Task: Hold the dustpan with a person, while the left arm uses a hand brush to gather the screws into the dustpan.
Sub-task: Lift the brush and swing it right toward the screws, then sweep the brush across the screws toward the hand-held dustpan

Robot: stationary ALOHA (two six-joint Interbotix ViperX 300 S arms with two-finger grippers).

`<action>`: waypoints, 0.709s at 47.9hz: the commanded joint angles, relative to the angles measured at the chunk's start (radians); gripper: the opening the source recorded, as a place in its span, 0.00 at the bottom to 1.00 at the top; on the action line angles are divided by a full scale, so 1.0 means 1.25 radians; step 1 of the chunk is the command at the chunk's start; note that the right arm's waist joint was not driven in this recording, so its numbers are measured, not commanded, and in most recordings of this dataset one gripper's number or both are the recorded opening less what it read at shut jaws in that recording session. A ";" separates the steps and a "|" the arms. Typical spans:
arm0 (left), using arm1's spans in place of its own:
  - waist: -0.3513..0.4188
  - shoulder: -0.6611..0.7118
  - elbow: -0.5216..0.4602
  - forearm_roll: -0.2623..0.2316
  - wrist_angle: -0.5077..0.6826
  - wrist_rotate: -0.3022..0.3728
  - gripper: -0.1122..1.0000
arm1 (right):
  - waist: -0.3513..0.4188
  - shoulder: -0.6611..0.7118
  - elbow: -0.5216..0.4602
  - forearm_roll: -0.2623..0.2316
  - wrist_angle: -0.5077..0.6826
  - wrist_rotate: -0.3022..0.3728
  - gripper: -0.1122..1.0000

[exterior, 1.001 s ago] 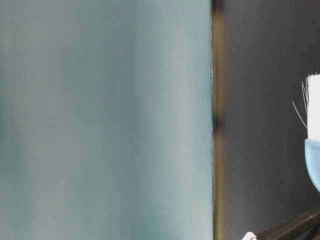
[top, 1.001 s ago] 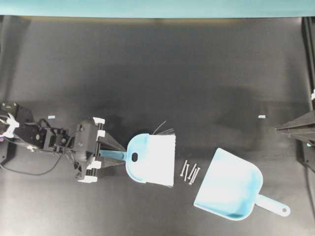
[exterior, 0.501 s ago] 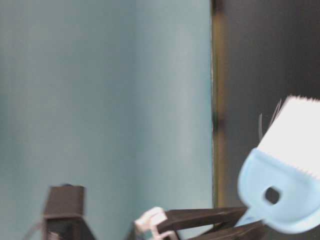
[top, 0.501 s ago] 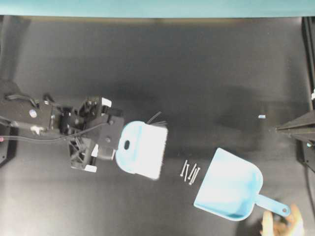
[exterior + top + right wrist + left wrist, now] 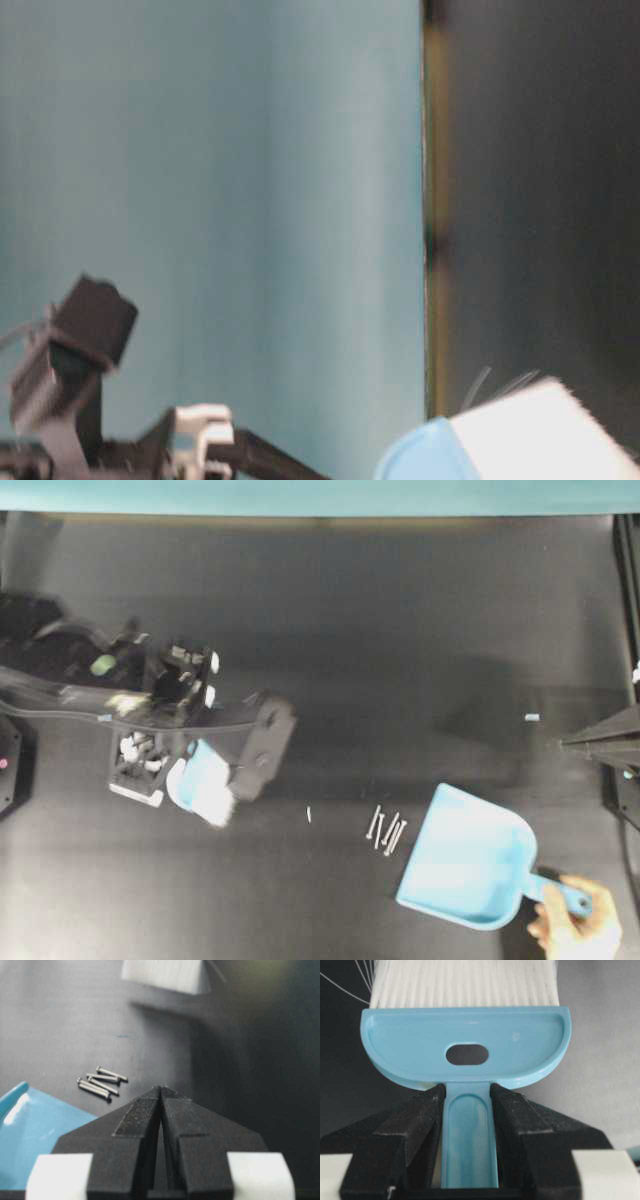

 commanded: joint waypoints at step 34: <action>-0.059 0.250 -0.177 0.002 -0.166 0.119 0.37 | 0.001 0.001 -0.002 -0.001 -0.004 -0.005 0.10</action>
